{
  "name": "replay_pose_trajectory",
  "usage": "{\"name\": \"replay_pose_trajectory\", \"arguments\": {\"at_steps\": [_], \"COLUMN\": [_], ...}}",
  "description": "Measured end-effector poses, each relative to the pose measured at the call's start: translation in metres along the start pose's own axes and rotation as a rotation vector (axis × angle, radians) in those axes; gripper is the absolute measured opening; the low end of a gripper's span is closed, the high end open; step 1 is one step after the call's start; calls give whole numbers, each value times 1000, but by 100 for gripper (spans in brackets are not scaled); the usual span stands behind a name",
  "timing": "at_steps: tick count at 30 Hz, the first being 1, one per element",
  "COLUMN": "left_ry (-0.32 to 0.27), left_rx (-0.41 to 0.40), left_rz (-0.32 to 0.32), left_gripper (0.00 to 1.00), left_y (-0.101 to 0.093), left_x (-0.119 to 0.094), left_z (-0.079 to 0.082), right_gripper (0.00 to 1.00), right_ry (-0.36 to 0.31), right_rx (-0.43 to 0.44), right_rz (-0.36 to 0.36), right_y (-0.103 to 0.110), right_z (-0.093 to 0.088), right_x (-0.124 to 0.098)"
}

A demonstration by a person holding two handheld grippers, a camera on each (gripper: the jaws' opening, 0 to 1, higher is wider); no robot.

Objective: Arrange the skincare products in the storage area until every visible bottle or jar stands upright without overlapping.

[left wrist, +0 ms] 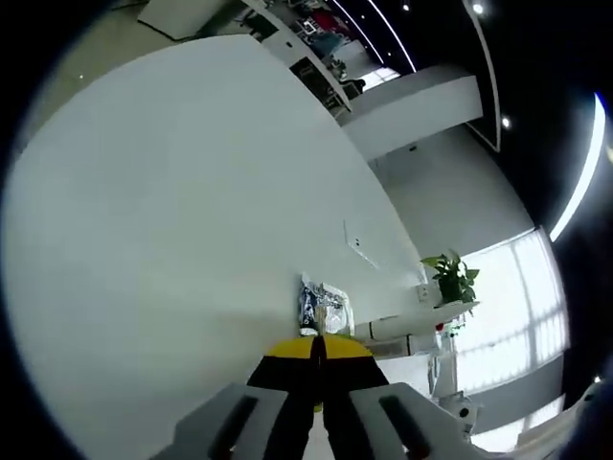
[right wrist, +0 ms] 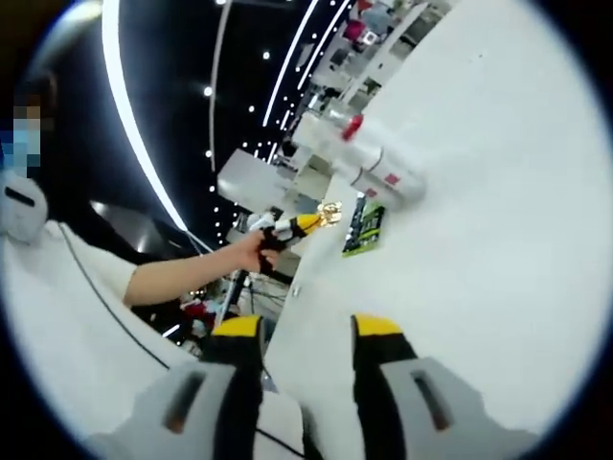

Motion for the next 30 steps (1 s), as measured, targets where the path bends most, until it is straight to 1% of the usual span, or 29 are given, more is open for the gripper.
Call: {"name": "replay_pose_trajectory", "arguments": {"at_steps": [8,12,14,16,20,21,25,29,30], "left_ry": [15,28,33,40,71,75,78,113,125], "left_rx": [-12,-7,7,11,63,83,99,145,169], "left_rz": [20,40,58,63,107,115,139,168,188], "left_gripper": [0,0,0,0,1,1,1,2,2], "left_y": [15,22,24,25,26,27,29,29,31], "left_x": [16,21,24,26,29,29,30,31,32], "left_z": [15,21,22,24,27,31,36,34,33], "right_gripper": [34,35,35,35,35,35,35,35,35], "right_ry": [20,32,31,28,25,18,9,5,6], "right_rx": [26,40,45,50,58,67,68,69,67], "right_rz": [-19,-22,-22,-24,-27,-21,-15,-17,-17], "right_y": [-4,-6,-7,-8,-10,-10,-11,-11,-11], "right_z": [-1,-1,0,1,1,2,4,3,3], "right_x": [5,8,9,9,10,11,12,12,12]}}
Point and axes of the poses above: the point that each gripper's makers call its tool centre point, and the gripper's own axes: x roughly forward along the fingers, y roughly to its left, z roughly out of its top, the point moved 9 cm from there along -x, roughly backward along the fingers, and after that the axes turned 6 degrees about z, right-handed, at the moved point
